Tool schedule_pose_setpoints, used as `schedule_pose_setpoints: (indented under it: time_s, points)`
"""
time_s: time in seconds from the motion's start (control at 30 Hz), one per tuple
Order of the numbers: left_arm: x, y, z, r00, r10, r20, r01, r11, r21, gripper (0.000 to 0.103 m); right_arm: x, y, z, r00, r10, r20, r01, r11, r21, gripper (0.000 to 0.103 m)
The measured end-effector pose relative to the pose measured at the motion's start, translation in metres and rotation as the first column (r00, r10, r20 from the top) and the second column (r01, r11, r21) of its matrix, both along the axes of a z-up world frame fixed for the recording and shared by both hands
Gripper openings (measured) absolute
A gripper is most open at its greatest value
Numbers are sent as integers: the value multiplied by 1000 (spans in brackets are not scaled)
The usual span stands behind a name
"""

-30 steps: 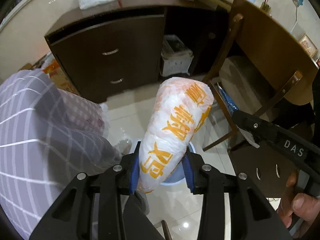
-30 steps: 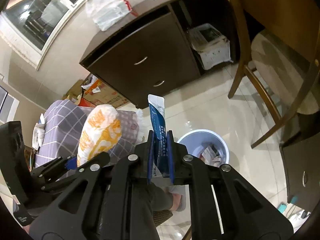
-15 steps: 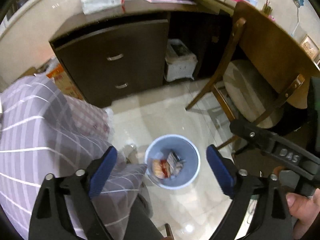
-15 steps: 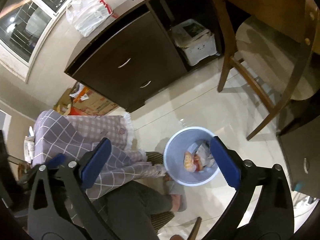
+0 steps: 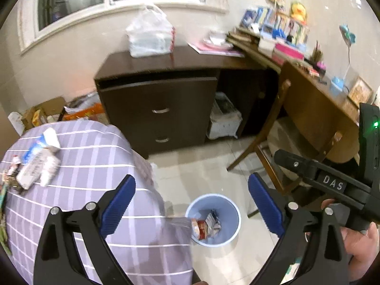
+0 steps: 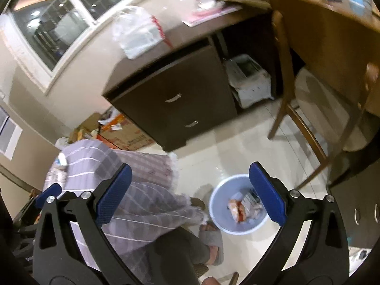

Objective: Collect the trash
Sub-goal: 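Move both tools back to the table above the remaining trash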

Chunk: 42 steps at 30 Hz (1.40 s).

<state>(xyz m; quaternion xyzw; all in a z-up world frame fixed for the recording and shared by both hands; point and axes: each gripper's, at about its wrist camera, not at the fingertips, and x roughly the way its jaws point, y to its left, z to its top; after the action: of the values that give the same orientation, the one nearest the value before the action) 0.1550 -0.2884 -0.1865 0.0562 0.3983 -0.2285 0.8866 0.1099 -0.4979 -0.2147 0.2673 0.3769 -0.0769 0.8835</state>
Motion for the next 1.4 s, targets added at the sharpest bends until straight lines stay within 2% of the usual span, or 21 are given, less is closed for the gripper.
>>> schedule_pose_setpoints:
  time_s: [0.37,0.67,1.0,1.23,1.4]
  points:
    - [-17,86,45,983,140,115,-137,990,-35,94,10,81,63,984,145,108,-137,987,-79,97]
    - [-29,175,58,944,289,156,-284,957,-53,94,27,164,85,948,296,115,-278,948,-153,97]
    - [-38,266,49,877,455,156,-453,890,-54,94,53,255,81,894,443,63,-422,882,-209,97]
    - [-37,314,30,832,535,147,-539,842,-11,94,69,288,64,876,481,19,-465,856,-225,97]
    - [-29,347,3,787,608,105,-614,788,37,94,89,300,42,874,485,-34,-479,847,-229,97]
